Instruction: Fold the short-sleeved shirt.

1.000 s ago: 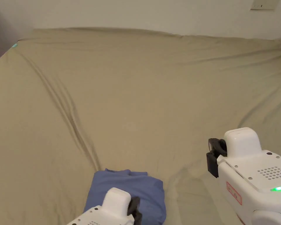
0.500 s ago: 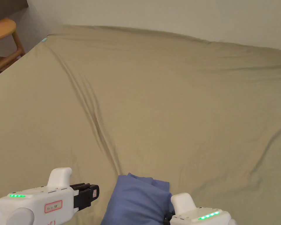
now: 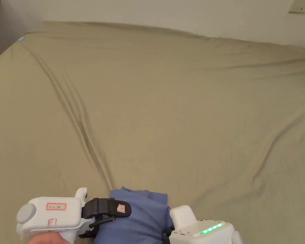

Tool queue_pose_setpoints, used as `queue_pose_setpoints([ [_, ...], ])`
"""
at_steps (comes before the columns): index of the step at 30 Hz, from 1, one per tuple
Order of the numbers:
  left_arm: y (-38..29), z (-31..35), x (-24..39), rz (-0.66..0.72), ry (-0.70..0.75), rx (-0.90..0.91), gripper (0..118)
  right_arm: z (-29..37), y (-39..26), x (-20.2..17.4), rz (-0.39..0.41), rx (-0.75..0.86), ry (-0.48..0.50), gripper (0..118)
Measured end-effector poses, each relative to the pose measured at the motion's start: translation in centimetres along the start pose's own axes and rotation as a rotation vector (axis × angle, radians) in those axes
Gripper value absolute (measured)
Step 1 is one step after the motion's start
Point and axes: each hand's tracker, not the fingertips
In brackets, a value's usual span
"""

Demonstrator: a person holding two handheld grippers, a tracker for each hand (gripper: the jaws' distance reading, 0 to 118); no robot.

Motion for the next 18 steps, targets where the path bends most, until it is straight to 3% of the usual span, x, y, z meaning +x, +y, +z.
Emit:
queue_pose_setpoints([
  [1,-0.3,-0.7,0.2,-0.008,0.083,0.027,85,0.0,0.0,0.0,-0.002,0.001,-0.001,0],
  [2,-0.2,-0.2,-0.3,-0.056,0.193,0.027,34,0.0,0.0,0.0,-0.003,0.002,-0.003,0],
  [5,0.0,0.1,-0.3,-0.051,0.160,0.054,29,-0.2,-0.1,0.0,0.002,0.002,-0.005,0],
  [7,0.8,-1.2,-1.8,-0.172,0.249,0.063,29,-0.3,-0.2,-0.3,-0.009,0.005,-0.015,0],
  [9,0.9,-1.8,-1.5,-0.191,0.283,0.062,28,-0.1,-0.3,-0.8,0.030,0.020,-0.043,0],
  [12,-1.7,-3.0,2.7,-0.218,0.323,0.076,28,1.5,0.1,-0.8,0.043,0.029,-0.045,0],
  [15,-0.9,-1.1,2.9,-0.279,0.356,0.103,28,5.7,1.1,0.3,-0.018,0.175,-0.081,0],
  [18,-1.9,0.5,4.6,-0.291,0.367,0.137,27,10.5,2.5,1.3,0.005,0.316,-0.210,0],
])
